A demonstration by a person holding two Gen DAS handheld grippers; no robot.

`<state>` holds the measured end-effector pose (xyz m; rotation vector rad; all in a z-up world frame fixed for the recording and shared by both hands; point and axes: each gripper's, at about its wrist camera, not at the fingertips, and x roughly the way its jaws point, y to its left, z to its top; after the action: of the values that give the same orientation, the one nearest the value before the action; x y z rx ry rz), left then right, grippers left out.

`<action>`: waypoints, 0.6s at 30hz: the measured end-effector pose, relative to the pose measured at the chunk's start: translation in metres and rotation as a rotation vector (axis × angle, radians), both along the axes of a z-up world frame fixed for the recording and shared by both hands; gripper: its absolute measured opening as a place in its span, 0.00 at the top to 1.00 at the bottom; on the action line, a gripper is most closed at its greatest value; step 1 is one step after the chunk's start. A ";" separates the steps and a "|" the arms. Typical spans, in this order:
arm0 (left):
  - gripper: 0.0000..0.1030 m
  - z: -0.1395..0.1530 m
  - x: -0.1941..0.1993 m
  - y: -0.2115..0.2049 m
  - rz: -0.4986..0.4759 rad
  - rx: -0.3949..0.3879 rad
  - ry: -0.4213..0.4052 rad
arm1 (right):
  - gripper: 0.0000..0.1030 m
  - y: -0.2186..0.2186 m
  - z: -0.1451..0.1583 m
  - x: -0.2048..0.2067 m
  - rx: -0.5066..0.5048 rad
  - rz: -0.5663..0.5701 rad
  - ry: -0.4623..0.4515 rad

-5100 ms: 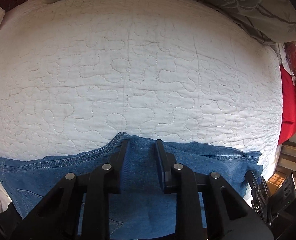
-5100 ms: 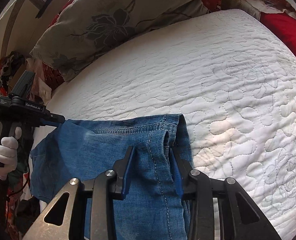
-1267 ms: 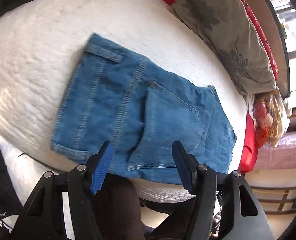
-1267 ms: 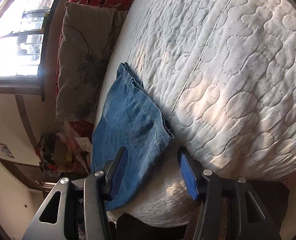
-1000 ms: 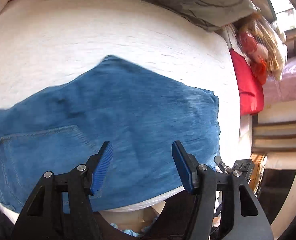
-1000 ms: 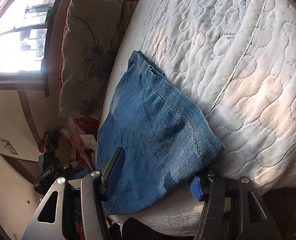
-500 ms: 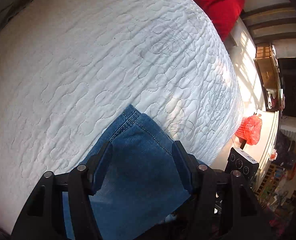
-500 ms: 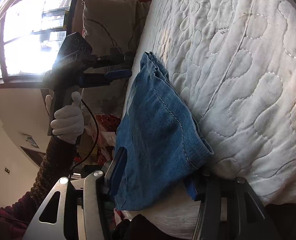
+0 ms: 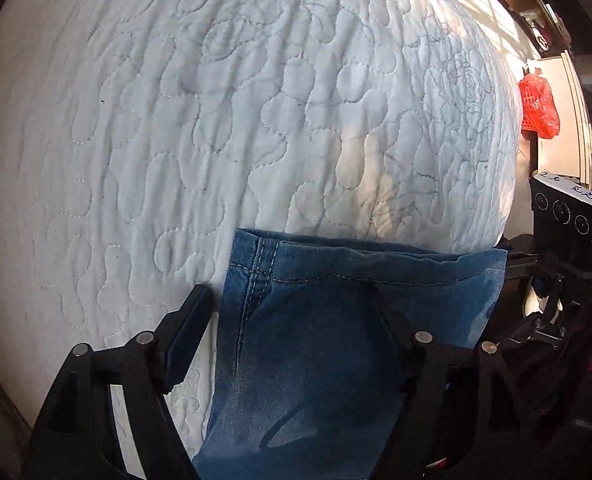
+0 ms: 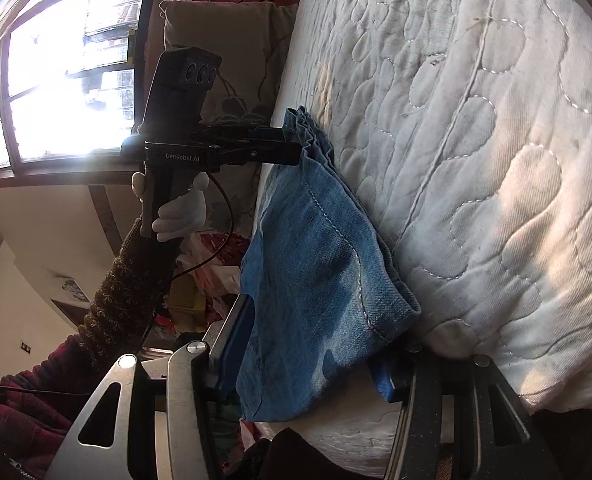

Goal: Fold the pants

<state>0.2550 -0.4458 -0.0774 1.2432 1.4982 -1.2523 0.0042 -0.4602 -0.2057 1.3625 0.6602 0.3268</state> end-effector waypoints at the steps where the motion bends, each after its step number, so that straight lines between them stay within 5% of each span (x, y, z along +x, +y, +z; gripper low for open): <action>1: 0.22 -0.002 -0.002 -0.001 -0.001 0.003 -0.006 | 0.48 0.000 0.001 0.000 -0.005 -0.002 0.006; 5: 0.00 -0.012 -0.025 -0.003 -0.044 0.013 -0.011 | 0.48 0.007 0.011 0.005 -0.031 -0.009 0.033; 12: 0.01 -0.008 -0.052 0.011 -0.037 -0.110 -0.134 | 0.48 0.009 0.011 0.005 -0.030 -0.022 0.029; 15: 0.14 0.001 -0.065 0.019 -0.009 -0.150 -0.129 | 0.48 0.009 0.011 0.004 -0.035 -0.026 0.035; 18: 0.43 0.017 -0.077 0.024 0.021 -0.191 -0.107 | 0.59 0.010 0.012 0.004 -0.043 -0.033 0.063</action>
<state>0.1779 -0.4216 -0.0601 1.1474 1.2799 -1.2632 0.0083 -0.4501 -0.1934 1.3455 0.6926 0.2433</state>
